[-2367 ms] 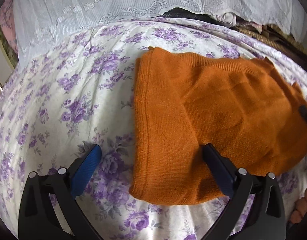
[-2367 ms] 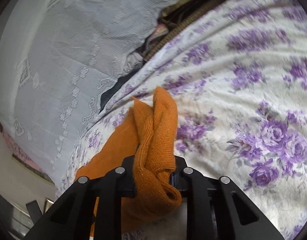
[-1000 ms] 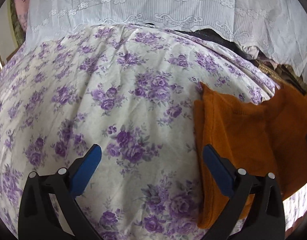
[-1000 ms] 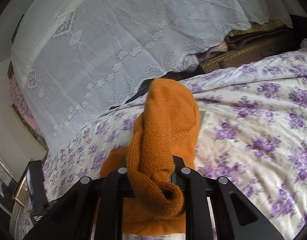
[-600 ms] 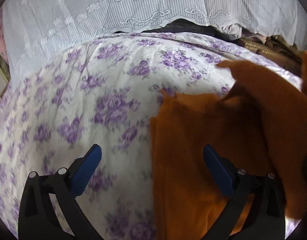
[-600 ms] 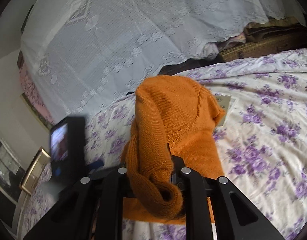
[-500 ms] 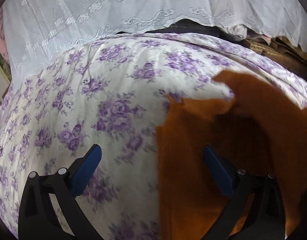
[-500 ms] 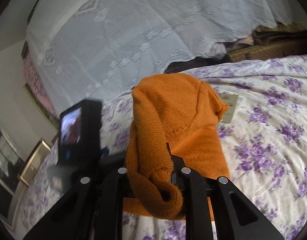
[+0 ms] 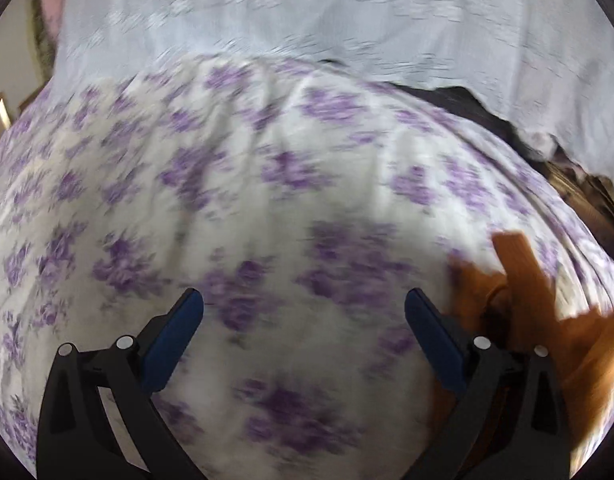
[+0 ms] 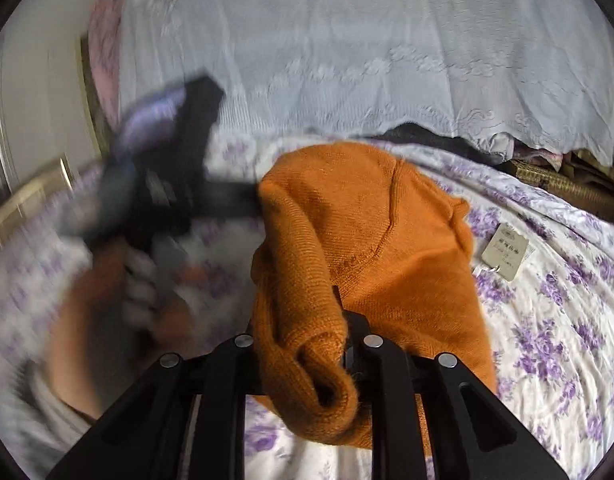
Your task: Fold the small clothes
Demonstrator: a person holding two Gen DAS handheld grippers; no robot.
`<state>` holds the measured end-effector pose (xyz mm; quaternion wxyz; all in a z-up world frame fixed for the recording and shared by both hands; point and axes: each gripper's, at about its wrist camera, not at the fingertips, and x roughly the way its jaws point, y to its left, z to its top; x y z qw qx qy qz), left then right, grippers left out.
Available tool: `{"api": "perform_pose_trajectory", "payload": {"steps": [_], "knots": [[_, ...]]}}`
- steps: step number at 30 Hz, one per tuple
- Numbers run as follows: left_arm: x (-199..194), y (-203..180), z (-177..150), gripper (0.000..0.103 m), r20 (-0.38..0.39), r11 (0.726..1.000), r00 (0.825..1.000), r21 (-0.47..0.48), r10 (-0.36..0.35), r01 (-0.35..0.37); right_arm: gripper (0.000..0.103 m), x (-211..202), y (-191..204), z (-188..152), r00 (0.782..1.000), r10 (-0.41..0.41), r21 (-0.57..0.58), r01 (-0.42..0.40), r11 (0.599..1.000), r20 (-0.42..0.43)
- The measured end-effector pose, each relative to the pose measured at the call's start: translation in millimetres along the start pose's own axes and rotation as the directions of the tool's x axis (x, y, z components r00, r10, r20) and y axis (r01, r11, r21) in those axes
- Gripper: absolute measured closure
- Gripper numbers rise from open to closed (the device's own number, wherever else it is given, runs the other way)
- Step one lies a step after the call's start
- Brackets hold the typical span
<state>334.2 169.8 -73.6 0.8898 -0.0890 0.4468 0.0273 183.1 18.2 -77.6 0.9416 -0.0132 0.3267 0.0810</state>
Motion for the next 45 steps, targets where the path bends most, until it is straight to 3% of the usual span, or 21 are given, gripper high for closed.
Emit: {"api": "perform_pose_trajectory", "payload": {"steps": [3,5,8,11,13,16,17,18,20,24,26,27,28,29,31,33,36,40,41,43,45], "knots": [[0,25,6,0.004,-0.020,0.993,0.997,-0.095,-0.076,0.074,0.079,20,11,-13,0.998,-0.039,-0.082,0.035,0.996,-0.043],[-7,34,8,0.005,-0.004,0.987,0.994,-0.121,-0.106,0.105,0.069,19,15,-13,0.998,-0.039,-0.113,0.033,0.993,-0.045],[-24,31,9,0.005,0.043,0.990,0.993,-0.081,-0.114,0.117,0.042,12,12,-14,0.998,0.037,-0.115,-0.043,0.992,-0.054],[-38,12,6,0.005,0.059,0.992,0.990,0.022,-0.127,0.126,0.030,-20,-1,-21,0.984,0.176,-0.071,-0.175,0.982,0.009],[-45,-1,3,0.005,0.083,0.993,0.992,0.089,-0.090,0.083,0.030,-41,-14,-23,0.972,0.228,-0.065,-0.225,0.972,0.049],[-49,-13,0,0.005,0.094,0.989,0.993,0.137,-0.067,0.054,0.031,-64,-47,-15,0.966,0.223,0.021,-0.228,0.974,0.132],[-51,-16,-2,0.005,0.093,0.986,0.993,0.154,-0.074,0.060,0.039,-65,-59,-10,0.967,0.205,0.069,-0.217,0.974,0.149],[-53,-18,-4,0.005,0.092,0.984,0.993,0.166,-0.078,0.061,0.060,-64,-69,-4,0.972,0.182,0.113,-0.200,0.973,0.149],[-57,-21,-10,0.005,0.100,0.979,0.992,0.197,-0.077,0.056,0.076,-49,-83,11,0.979,0.176,0.184,-0.193,0.964,0.106],[-56,-26,-21,0.005,0.103,0.968,0.991,0.245,-0.085,0.057,0.080,-12,-86,28,0.982,0.183,0.218,-0.188,0.958,0.041],[-49,-31,-29,0.005,0.083,0.959,0.990,0.270,-0.118,0.091,0.086,14,-87,19,0.982,0.178,0.217,-0.162,0.963,-0.057],[-42,-36,-33,0.005,0.070,0.955,0.992,0.286,-0.106,0.082,0.100,25,-90,13,0.984,0.157,0.220,-0.136,0.966,-0.083],[-27,-45,-40,0.004,0.052,0.948,0.998,0.318,-0.042,0.023,0.103,33,-99,4,0.991,0.107,0.200,-0.090,0.976,-0.076],[-18,-50,-44,0.004,0.044,0.942,0.999,0.335,-0.010,-0.005,0.103,36,-106,-1,0.994,0.091,0.195,-0.078,0.978,-0.058],[-8,-57,-53,0.004,0.068,0.939,0.997,0.341,0.026,-0.047,0.103,37,-124,-2,0.985,0.163,0.281,-0.140,0.950,-0.062],[-14,-59,-53,0.004,0.095,0.931,0.995,0.358,0.032,-0.064,0.103,34,-119,-2,0.987,0.148,0.239,-0.131,0.962,-0.058],[-26,-47,-53,0.004,0.107,0.952,0.994,0.304,0.015,-0.047,0.100,13,-114,-8,0.987,0.160,0.236,-0.158,0.959,0.008],[-69,-30,-60,0.004,0.152,0.966,0.985,0.255,-0.082,0.041,0.081,-39,-102,-13,0.983,0.136,0.128,-0.151,0.980,0.120],[-82,-31,-65,0.004,0.161,0.961,0.980,0.267,-0.119,0.073,0.075,-45,-97,-17,0.984,0.138,0.100,-0.150,0.984,0.113],[-90,-39,-75,0.004,0.142,0.944,0.978,0.315,-0.152,0.101,0.073,-41,-86,-31,0.994,0.105,0.036,-0.105,0.994,0.020],[-75,-56,-96,0.004,0.090,0.911,0.993,0.412,-0.075,0.031,0.071,-35,-86,-42,0.997,0.073,0.027,-0.072,0.997,-0.031]]}}
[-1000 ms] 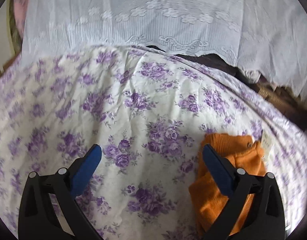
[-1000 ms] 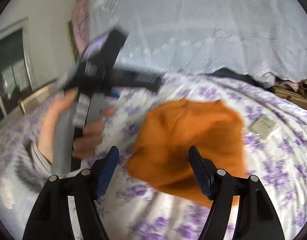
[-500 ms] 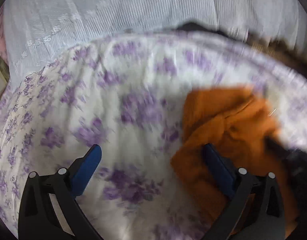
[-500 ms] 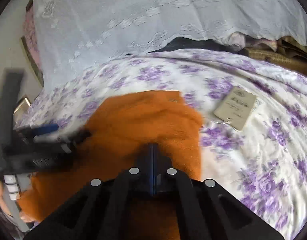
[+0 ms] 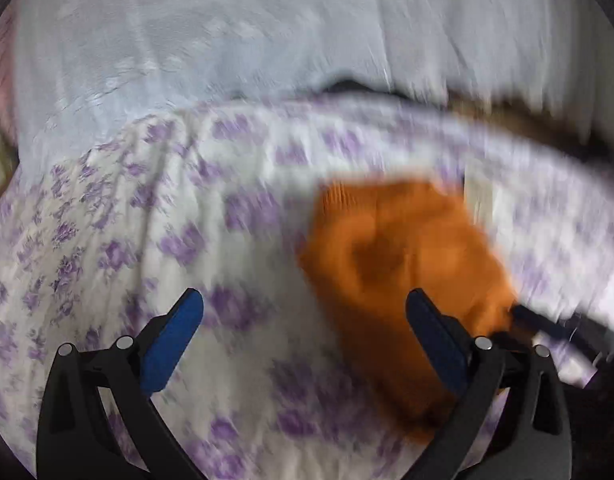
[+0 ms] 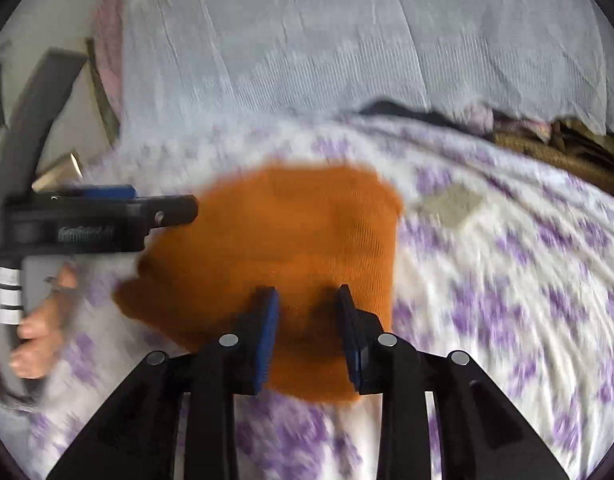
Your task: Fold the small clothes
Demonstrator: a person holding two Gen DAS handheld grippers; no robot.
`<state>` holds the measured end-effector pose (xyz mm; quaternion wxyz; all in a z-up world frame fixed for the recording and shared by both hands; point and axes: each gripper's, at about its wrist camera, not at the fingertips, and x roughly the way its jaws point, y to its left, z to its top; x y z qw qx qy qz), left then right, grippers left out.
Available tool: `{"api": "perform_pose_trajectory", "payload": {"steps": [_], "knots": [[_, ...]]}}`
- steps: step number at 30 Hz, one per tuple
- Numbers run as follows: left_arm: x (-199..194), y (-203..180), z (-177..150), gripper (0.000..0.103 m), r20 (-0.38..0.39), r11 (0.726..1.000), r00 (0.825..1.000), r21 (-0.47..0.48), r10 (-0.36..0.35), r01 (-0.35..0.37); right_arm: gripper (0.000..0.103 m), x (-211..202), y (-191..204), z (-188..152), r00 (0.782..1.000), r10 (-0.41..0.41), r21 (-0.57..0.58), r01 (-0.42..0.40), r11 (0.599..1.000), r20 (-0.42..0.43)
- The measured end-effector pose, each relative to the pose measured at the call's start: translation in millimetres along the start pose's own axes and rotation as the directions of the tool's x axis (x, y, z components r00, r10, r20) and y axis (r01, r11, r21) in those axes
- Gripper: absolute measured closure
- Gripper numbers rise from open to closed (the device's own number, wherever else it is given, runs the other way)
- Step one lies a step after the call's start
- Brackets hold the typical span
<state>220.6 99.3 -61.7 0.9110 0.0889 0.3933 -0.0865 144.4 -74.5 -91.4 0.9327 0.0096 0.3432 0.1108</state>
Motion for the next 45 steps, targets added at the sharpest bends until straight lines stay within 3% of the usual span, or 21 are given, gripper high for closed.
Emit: {"api": "perform_pose_trajectory", "payload": {"steps": [1,2,6,8,12,15,18,19,21,24,28,30,31,32,33,34,36,41,45], "knots": [[9,-10,-8,0.004,-0.020,0.998,0.999,0.042,0.047,-0.046,0.071,0,-2,1,1.000,0.009,0.002,-0.009,1.000,-0.014],[14,-16,-19,0.004,0.006,0.994,0.996,0.059,0.091,-0.091,0.071,0,-3,1,1.000,0.021,0.001,-0.021,1.000,-0.021],[1,-9,-21,0.004,0.032,0.994,0.993,-0.001,0.112,-0.112,0.070,-2,0,-1,1.000,0.026,-0.010,-0.026,1.000,-0.014],[-12,-7,-21,0.004,0.084,0.991,0.988,-0.014,0.132,-0.131,0.070,-14,-10,7,0.997,0.076,0.048,-0.077,0.996,0.032],[-22,-9,-10,0.004,0.106,0.998,0.993,-0.020,0.054,-0.052,0.070,-17,-30,41,0.992,0.094,0.140,-0.105,0.985,0.079],[3,-17,-8,0.004,0.057,0.996,0.995,0.004,0.087,-0.088,0.069,14,-38,56,0.994,0.100,0.180,-0.107,0.978,0.049],[18,-14,-8,0.004,0.019,0.999,0.999,-0.008,0.045,-0.045,0.062,59,-43,44,0.992,0.113,0.197,-0.101,0.975,-0.054],[19,-12,-7,0.004,0.016,0.999,0.999,-0.017,0.033,-0.033,0.062,65,-44,37,0.994,0.105,0.187,-0.097,0.977,-0.031],[21,-11,-7,0.004,0.012,1.000,1.000,-0.026,0.014,-0.014,0.062,58,-47,42,0.994,0.111,0.201,-0.103,0.974,-0.027],[13,-8,-10,0.004,0.043,0.999,0.999,-0.048,0.025,-0.023,0.061,35,-43,34,0.998,0.045,0.170,-0.053,0.984,0.047],[-12,-6,-14,0.004,0.115,0.998,0.993,-0.067,0.027,-0.019,0.057,-5,-31,22,0.989,0.082,0.128,-0.097,0.987,0.121],[-21,-12,-16,0.004,0.137,0.999,0.991,-0.045,0.004,0.002,0.044,-2,-23,15,0.995,0.084,0.095,-0.089,0.992,0.054],[-21,-17,-17,0.004,0.131,0.999,0.991,-0.028,0.032,-0.028,0.036,9,-21,8,0.998,0.065,0.088,-0.064,0.994,-0.012],[-11,-23,-18,0.004,0.095,0.997,0.992,0.000,0.078,-0.078,0.033,18,-23,4,0.997,0.063,0.099,-0.058,0.993,-0.049],[-3,-23,-19,0.004,0.060,0.997,0.995,0.002,0.074,-0.074,0.032,26,-27,3,0.992,0.089,0.126,-0.078,0.989,-0.088],[5,-20,-19,0.004,0.022,0.998,0.998,-0.019,0.055,-0.055,0.032,27,-33,3,0.989,0.123,0.164,-0.108,0.980,-0.085],[2,-13,-21,0.004,0.032,0.998,0.999,-0.063,0.026,-0.024,0.030,16,-39,0,0.991,0.133,0.196,-0.125,0.973,-0.031],[-15,-27,-33,0.004,0.081,0.996,0.993,-0.028,0.092,-0.090,0.030,-6,-48,-7,0.990,0.132,0.239,-0.139,0.961,0.047],[-33,-34,-38,0.005,0.112,0.996,0.989,-0.022,0.092,-0.090,0.030,-17,-66,-13,0.984,0.149,0.315,-0.171,0.933,0.094]]}}
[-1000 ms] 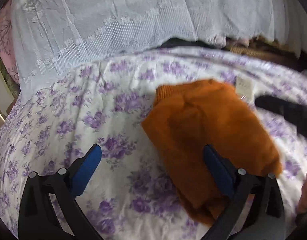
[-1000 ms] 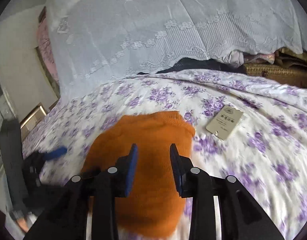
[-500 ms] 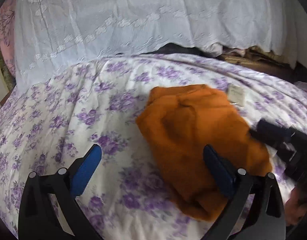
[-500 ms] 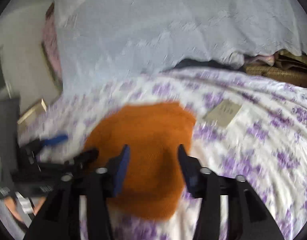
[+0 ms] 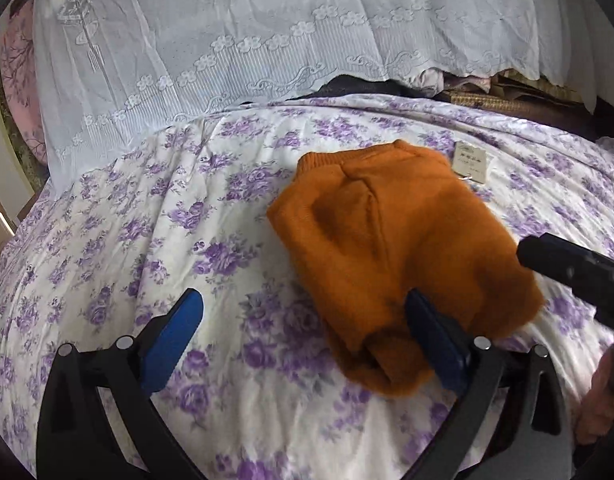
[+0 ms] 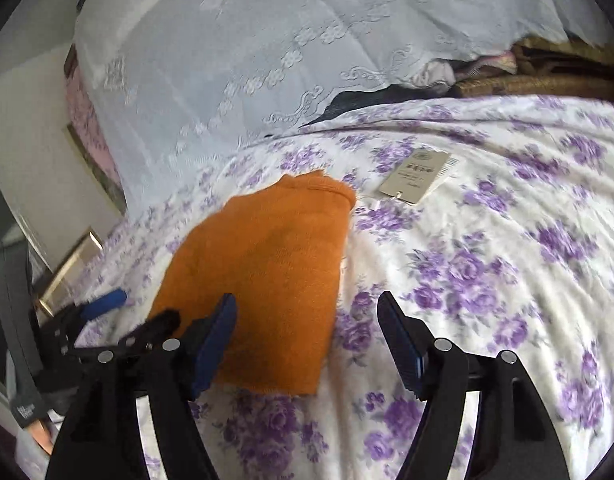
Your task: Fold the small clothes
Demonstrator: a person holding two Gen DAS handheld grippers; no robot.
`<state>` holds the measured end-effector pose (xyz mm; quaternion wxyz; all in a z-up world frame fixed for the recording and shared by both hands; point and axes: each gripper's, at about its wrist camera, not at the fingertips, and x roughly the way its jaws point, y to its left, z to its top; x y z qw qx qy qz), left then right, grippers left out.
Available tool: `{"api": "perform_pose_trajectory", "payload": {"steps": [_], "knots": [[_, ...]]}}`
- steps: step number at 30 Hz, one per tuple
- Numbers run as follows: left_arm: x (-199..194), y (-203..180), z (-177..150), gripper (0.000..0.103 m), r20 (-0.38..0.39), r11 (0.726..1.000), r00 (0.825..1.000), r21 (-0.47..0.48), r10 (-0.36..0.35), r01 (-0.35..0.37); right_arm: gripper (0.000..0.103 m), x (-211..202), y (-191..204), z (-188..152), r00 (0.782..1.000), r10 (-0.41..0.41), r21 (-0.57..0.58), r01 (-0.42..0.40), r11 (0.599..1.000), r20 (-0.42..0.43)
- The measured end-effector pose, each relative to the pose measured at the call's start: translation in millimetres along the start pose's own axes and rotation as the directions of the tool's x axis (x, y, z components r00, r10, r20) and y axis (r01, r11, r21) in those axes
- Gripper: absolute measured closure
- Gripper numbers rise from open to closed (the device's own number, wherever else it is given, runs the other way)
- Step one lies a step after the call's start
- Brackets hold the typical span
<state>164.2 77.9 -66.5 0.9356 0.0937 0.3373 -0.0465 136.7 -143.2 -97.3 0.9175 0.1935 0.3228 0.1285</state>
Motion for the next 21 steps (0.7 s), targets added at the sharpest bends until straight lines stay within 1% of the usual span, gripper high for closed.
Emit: {"api": "perform_pose_trajectory", "payload": {"steps": [4,7,10,15,19,21], "knots": [[-13,-5,-5,0.005,0.022,1.000,1.000,0.010,0.009,-0.009,0.030,-6,-8,1,1.000,0.026,0.050,-0.027,0.998,0.010],[-17,-6,-5,0.005,0.028,1.000,1.000,0.025,0.014,-0.014,0.029,-6,-7,1,0.999,0.035,0.052,-0.035,0.998,0.006],[-14,-8,-4,0.005,0.016,0.999,1.000,0.033,0.008,-0.009,0.027,-4,-8,1,0.999,0.045,0.062,-0.045,0.997,-0.002],[-9,-4,-3,0.005,-0.010,1.000,1.000,0.004,-0.021,0.021,0.026,1,-16,-1,0.998,0.066,0.111,-0.063,0.992,-0.022],[-6,-7,-2,0.005,-0.018,1.000,1.000,0.008,-0.021,0.021,0.026,7,-24,-1,0.995,0.091,0.163,-0.082,0.983,-0.044],[-5,-9,-1,0.005,-0.020,1.000,1.000,0.013,-0.020,0.020,0.025,9,-24,-1,0.994,0.097,0.168,-0.088,0.982,-0.047]]}}
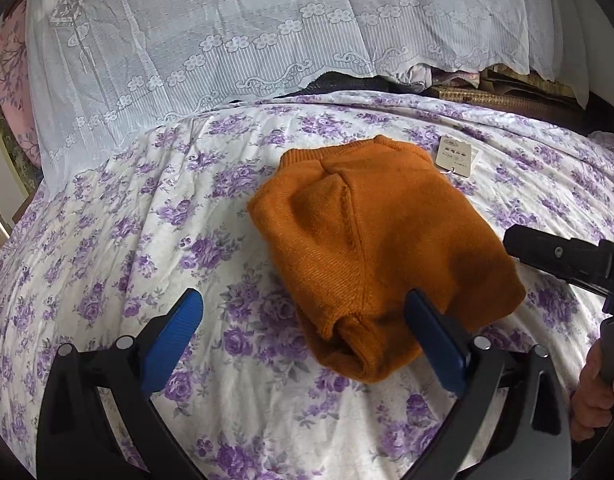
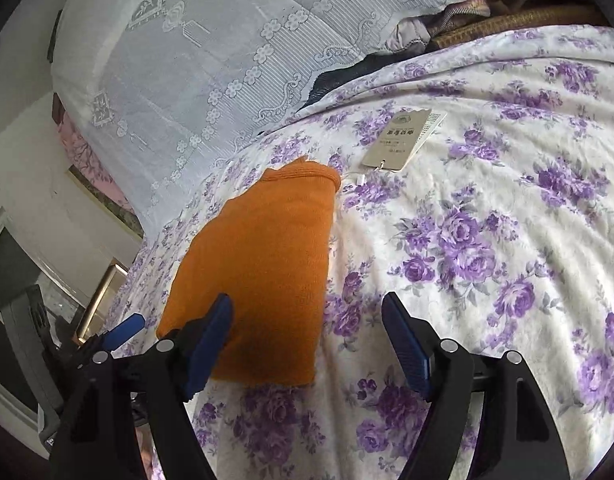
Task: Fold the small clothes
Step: 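Grasp the folded cardigan with the left gripper and lift it off the bed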
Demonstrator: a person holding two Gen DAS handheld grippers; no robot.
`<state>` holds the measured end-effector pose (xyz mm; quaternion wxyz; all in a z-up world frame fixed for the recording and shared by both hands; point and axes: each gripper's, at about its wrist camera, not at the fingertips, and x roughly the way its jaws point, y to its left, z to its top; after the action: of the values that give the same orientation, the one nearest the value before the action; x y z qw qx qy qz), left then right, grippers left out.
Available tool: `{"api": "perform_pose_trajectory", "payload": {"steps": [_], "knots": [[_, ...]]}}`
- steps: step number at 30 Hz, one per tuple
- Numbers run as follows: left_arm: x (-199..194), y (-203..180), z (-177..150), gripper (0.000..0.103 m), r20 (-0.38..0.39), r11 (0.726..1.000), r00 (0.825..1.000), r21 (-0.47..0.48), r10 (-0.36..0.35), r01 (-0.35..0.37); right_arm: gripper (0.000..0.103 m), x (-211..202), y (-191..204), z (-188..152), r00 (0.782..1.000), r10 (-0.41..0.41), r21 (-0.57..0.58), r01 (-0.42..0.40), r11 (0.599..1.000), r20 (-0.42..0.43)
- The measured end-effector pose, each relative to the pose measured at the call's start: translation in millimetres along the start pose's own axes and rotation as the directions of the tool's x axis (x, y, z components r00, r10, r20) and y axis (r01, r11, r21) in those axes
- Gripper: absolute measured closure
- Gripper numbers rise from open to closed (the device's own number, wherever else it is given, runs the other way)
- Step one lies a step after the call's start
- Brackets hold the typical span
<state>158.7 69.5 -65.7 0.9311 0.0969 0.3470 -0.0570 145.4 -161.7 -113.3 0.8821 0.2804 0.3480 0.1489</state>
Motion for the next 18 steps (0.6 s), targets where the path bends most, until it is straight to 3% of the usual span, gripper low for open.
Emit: {"api": "perform_pose_trajectory", "payload": {"steps": [12,18], "knots": [[16,-9,13,0.005,-0.038,0.999,0.999,0.011,-0.037,0.038,0.023,17,-5,9,0.999,0.035,0.017,-0.034,0.999,-0.038],[36,-4,19,0.004,-0.097,0.994,0.989,-0.028,-0.112,0.110,0.022,26,-10,16,0.997,0.044,0.039,-0.041,0.998,-0.056]]}}
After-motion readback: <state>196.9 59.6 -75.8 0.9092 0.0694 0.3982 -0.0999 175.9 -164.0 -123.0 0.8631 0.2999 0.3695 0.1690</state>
